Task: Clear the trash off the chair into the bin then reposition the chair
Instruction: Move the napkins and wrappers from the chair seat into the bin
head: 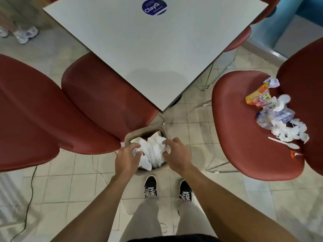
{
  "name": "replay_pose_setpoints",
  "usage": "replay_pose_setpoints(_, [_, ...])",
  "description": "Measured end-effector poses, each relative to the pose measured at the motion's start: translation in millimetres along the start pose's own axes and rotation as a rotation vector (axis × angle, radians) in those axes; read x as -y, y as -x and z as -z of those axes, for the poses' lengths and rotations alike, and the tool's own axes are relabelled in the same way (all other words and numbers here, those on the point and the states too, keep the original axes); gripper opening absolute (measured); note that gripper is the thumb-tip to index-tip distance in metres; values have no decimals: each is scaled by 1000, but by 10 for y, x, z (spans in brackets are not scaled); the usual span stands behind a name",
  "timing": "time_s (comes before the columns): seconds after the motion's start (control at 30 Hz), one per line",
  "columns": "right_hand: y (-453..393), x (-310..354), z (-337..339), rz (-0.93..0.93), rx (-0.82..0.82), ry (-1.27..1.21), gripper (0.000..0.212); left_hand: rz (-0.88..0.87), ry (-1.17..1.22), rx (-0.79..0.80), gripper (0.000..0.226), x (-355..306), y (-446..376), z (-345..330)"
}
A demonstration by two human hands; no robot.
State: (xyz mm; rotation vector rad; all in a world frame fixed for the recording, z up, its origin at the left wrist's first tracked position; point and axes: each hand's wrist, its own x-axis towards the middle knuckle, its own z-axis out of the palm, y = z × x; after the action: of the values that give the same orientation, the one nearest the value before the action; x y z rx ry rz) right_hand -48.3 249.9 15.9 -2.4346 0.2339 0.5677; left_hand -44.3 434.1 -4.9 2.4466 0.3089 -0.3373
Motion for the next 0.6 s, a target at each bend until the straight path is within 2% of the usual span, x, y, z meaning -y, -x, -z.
replay_pose_setpoints(0.17, [-374, 212, -378, 22, 38, 47, 45, -3, 106, 63, 9, 282, -119, -198])
replay_pose_setpoints(0.4, [-690, 396, -728, -3, 92, 112, 62, 18, 37, 142, 42, 497, -231, -343])
replay_pose_setpoints(0.6, [-539, 378, -623, -55, 68, 86, 56, 12, -4, 174, 33, 415, -295, -208])
